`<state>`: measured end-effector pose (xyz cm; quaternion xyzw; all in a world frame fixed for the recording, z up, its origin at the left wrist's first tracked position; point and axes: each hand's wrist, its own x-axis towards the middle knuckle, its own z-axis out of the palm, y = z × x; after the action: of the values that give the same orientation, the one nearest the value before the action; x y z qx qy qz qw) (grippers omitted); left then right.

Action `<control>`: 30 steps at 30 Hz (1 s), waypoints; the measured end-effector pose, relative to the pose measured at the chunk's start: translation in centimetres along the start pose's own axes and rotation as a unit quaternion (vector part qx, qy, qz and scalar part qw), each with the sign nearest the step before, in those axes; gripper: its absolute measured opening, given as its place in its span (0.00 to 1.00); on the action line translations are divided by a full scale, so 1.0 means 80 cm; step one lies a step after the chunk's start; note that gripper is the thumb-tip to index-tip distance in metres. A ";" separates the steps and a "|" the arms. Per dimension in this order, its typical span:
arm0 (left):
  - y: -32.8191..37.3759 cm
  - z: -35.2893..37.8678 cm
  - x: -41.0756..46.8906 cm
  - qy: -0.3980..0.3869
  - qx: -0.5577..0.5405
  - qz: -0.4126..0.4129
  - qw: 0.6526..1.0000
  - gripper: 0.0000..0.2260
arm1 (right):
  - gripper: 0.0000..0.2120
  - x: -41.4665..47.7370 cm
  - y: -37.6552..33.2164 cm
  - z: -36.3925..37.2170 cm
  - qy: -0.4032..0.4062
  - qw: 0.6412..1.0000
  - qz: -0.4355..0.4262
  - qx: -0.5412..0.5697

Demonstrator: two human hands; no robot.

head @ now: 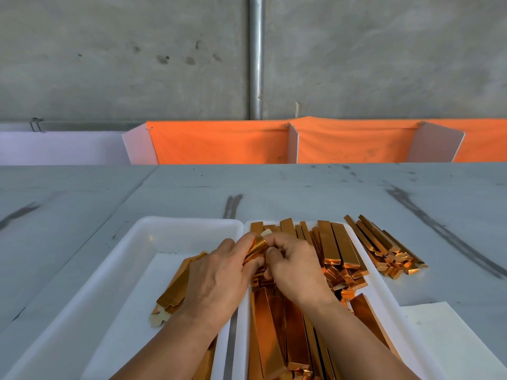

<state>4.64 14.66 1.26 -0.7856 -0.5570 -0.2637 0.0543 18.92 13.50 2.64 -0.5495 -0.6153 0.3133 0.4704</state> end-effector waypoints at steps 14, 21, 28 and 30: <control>0.001 0.002 -0.001 0.020 -0.016 0.027 0.999 0.29 | 0.11 0.009 -0.002 -0.016 -0.004 0.942 0.144 0.302; -0.002 0.004 -0.001 0.024 -0.013 0.018 0.999 0.24 | 0.08 0.009 0.000 -0.014 -0.033 0.940 0.131 0.312; -0.001 0.004 0.000 0.025 0.001 0.030 0.999 0.27 | 0.04 0.010 0.004 -0.011 0.006 0.962 0.089 0.260; 0.000 0.004 0.000 0.024 0.005 0.032 0.999 0.29 | 0.03 0.011 0.005 -0.011 0.013 0.964 0.088 0.253</control>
<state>4.74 14.80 0.96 -0.7964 -0.5311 -0.2780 0.0801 19.91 14.33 2.82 -0.4686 -0.4596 0.4916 0.5723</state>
